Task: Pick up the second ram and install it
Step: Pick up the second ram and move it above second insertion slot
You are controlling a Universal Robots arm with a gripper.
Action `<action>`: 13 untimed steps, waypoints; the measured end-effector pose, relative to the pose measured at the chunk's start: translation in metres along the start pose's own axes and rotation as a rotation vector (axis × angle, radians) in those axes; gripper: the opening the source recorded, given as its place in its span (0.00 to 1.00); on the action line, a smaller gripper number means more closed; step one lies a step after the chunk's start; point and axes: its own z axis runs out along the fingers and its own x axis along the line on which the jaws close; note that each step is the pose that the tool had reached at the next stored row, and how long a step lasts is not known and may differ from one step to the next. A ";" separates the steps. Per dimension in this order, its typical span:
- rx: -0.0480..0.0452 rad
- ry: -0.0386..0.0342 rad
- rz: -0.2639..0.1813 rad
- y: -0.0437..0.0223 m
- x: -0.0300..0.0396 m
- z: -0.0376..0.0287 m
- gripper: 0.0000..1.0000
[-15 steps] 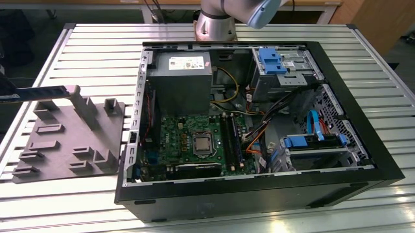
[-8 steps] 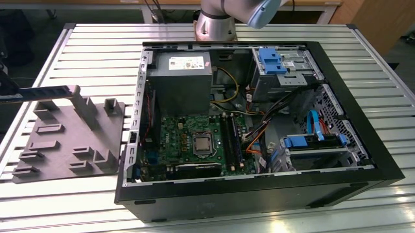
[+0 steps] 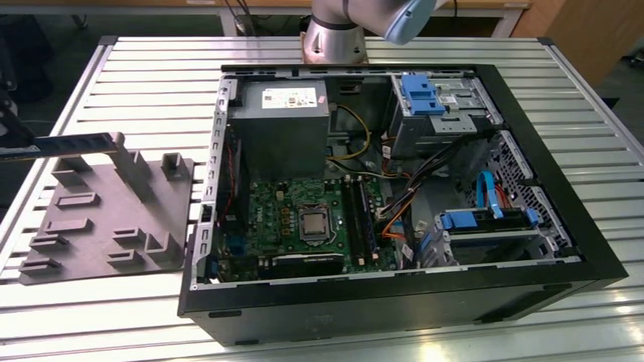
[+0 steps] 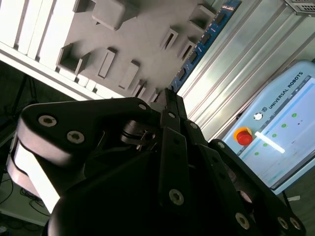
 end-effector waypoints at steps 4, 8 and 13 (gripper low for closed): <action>-0.0001 0.0001 0.000 -0.0025 0.0001 -0.0001 0.11; 0.0000 0.0000 0.000 -0.0052 0.0002 -0.0001 0.11; -0.0001 0.0001 0.000 -0.0081 0.0003 -0.0002 0.11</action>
